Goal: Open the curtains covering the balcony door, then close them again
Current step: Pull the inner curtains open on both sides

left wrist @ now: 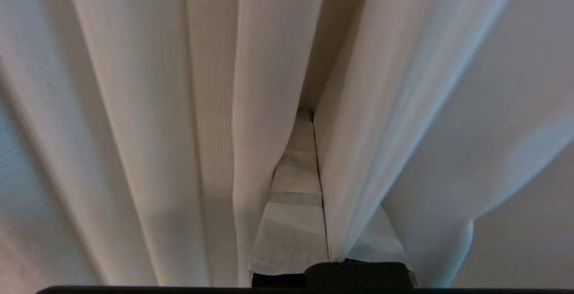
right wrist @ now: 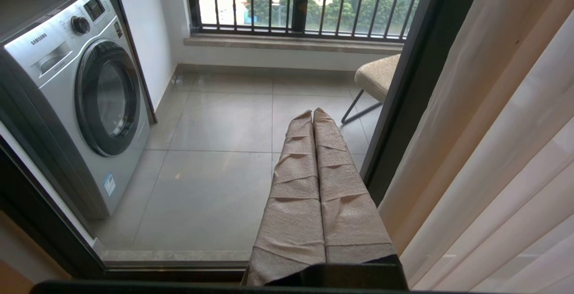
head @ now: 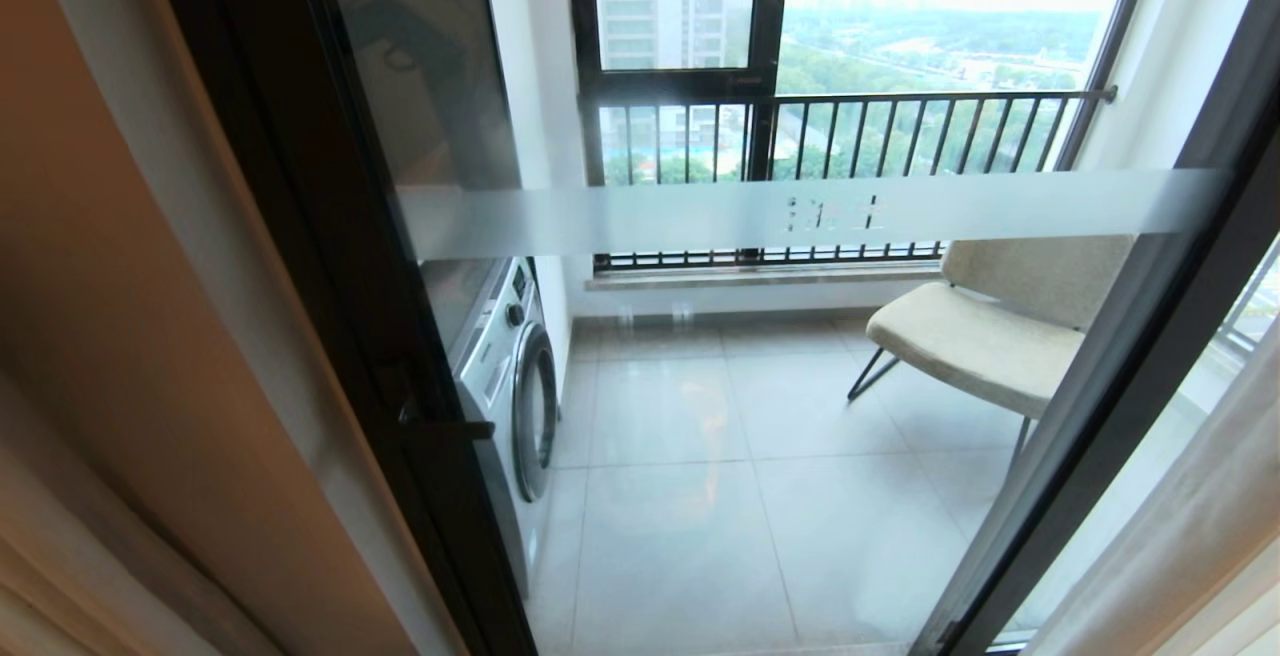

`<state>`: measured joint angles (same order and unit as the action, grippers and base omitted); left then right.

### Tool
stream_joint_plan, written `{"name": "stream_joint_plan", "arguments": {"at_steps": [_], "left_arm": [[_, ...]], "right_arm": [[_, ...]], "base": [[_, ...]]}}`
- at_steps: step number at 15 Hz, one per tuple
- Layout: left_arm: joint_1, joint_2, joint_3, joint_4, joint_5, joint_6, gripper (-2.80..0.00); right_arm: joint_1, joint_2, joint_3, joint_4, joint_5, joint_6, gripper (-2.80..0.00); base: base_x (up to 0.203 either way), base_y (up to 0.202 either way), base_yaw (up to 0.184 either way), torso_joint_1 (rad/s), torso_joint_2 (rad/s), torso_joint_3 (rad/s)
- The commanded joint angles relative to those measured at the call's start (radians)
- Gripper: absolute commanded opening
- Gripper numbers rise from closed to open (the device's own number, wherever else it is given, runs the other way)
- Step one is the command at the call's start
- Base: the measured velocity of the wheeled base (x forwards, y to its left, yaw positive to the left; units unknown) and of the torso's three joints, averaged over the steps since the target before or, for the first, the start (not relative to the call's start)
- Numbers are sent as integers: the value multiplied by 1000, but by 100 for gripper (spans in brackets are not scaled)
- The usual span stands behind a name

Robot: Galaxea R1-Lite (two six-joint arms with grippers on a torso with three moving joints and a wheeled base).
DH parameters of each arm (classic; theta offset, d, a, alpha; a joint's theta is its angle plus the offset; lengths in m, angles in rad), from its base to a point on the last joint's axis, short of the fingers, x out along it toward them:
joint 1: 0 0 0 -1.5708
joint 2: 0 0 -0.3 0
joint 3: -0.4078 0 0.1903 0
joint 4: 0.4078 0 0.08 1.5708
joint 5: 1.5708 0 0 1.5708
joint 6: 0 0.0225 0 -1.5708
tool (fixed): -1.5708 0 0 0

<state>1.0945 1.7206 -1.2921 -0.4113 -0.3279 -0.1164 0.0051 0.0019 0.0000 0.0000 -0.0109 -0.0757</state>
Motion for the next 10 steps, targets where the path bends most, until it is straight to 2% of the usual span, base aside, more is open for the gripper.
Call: {"name": "stream_joint_plan", "arguments": {"at_steps": [1, 5, 10], "left_arm": [[10, 50, -4, -25, -5, -2, -280], [-1, 17, -3, -27, -39, -4, -280], [-42, -48, -3, -25, -42, -5, -280]], "right_arm": [[1, 0, 0, 0, 0, -1, -280], [1, 0, 0, 0, 0, -1, -280], [1, 0, 0, 0, 0, -1, -280]], "base": [[0, 0, 0, 0, 0, 0], [0, 0, 0, 0, 0, 0], [0, 0, 0, 0, 0, 0]]}}
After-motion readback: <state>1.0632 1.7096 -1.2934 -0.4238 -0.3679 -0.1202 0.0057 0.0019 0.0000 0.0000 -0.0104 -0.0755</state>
